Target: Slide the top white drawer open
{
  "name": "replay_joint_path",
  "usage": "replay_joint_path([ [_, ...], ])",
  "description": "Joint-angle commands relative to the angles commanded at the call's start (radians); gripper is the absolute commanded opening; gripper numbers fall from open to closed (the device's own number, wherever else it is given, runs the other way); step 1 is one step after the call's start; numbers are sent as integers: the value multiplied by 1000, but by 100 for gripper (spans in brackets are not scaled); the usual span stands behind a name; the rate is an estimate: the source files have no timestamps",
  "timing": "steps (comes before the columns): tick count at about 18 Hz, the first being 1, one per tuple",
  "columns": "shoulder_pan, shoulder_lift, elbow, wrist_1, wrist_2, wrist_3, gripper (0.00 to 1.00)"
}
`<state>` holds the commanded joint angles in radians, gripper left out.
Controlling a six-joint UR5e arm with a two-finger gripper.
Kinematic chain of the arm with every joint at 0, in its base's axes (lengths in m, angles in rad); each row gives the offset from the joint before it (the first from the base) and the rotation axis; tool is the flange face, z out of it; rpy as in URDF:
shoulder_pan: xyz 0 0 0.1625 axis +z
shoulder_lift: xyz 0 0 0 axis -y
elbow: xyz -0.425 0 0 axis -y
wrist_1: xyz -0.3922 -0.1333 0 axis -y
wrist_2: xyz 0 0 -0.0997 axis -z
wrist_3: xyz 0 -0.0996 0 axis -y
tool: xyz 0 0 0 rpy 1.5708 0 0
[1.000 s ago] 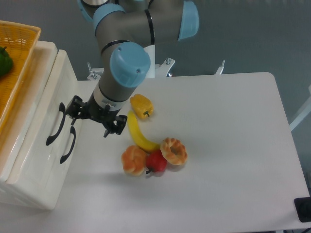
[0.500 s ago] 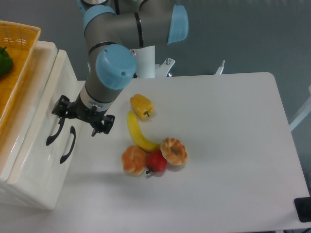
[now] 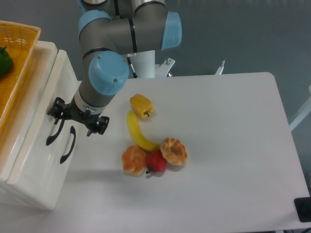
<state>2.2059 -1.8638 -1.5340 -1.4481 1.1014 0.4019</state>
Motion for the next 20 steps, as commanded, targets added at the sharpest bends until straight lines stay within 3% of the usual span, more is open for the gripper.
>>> replay_joint_path([
  [16,-8,-20,0,5,9,0,100],
  [20,-9,-23,-2,6,63,2,100],
])
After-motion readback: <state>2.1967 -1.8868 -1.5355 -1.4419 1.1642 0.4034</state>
